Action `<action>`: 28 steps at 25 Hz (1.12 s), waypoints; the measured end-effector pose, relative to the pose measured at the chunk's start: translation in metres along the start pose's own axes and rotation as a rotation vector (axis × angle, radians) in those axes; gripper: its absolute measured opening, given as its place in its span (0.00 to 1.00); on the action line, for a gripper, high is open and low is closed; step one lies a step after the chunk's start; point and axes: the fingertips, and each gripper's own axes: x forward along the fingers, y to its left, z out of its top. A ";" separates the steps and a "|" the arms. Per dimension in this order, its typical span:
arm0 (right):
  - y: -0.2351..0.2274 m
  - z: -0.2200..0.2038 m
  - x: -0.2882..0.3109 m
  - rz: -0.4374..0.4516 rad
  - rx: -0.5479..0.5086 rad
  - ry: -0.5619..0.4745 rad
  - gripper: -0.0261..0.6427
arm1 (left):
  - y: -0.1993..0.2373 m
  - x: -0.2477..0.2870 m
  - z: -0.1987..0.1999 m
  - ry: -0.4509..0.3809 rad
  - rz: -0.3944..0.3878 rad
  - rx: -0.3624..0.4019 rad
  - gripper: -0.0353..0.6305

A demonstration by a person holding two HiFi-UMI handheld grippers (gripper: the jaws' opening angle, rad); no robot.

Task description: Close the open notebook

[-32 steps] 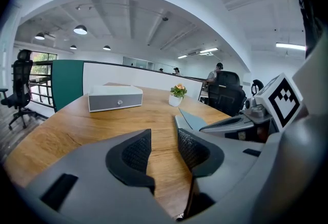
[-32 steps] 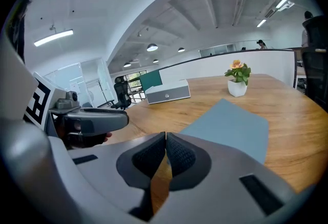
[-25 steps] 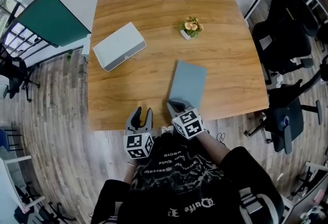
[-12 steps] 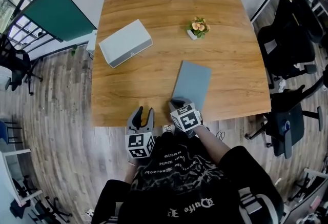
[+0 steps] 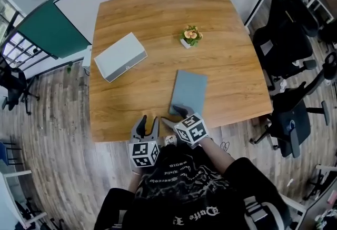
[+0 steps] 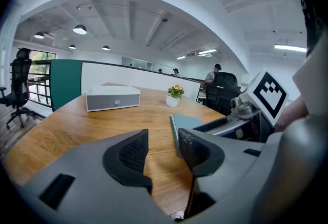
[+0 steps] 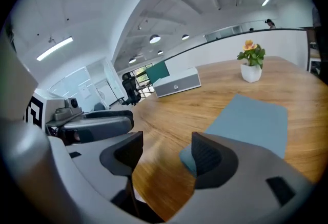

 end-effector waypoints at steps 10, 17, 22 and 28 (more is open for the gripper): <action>-0.053 0.020 -0.082 -0.253 0.017 -0.247 0.47 | -0.038 0.025 0.018 -0.023 -0.145 0.067 0.34; -0.072 0.018 -0.127 -0.406 -0.008 -0.325 0.46 | -0.064 0.038 0.030 -0.042 -0.231 0.125 0.34; -0.085 0.020 -0.158 -0.503 -0.024 -0.371 0.46 | -0.081 0.045 0.036 -0.054 -0.277 0.169 0.35; -0.098 0.013 -0.187 -0.604 -0.039 -0.385 0.46 | -0.094 0.050 0.039 -0.055 -0.292 0.210 0.36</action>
